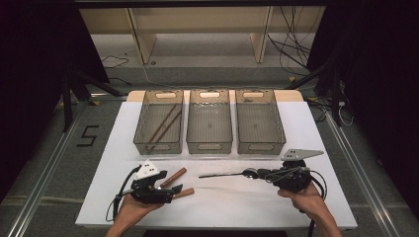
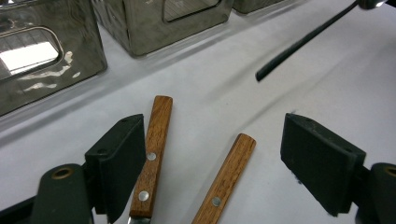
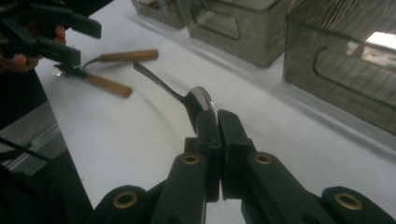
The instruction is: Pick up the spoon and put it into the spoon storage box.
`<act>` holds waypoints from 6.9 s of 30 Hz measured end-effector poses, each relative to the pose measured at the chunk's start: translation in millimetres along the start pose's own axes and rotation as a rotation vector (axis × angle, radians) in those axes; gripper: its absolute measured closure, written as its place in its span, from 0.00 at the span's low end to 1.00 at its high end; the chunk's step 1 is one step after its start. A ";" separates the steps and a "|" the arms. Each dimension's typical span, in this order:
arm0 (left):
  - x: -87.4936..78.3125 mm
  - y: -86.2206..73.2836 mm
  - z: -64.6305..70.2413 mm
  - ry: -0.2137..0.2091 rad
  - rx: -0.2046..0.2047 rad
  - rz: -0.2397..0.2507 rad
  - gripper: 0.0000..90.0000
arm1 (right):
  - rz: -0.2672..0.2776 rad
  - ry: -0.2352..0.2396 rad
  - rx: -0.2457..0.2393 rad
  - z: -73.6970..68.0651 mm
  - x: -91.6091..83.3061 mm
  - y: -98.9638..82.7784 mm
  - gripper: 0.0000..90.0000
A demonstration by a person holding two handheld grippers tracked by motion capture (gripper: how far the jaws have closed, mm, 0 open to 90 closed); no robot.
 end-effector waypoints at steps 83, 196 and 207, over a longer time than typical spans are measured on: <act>-9.0 -3.8 1.6 -0.038 -0.033 0.085 0.24 | 0.134 -0.223 0.242 87.2 67.2 210.5 1.00; -33.6 38.0 -37.0 0.053 0.036 0.031 0.23 | 0.173 -0.056 -0.030 -20.3 9.0 -6.0 0.27; -25.8 36.5 -34.0 0.104 0.099 -0.151 0.25 | 0.131 -0.049 -0.021 -21.5 19.3 -21.3 0.26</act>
Point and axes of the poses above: each handheld gripper's, and its own axes: x roughly forward along the jaws, y roughly out of its top, z roughly to its right, the point moved 1 cm from there along x, roughly forward along the jaws, and after that the axes turned 5 degrees about -z, right-handed, at the moved point
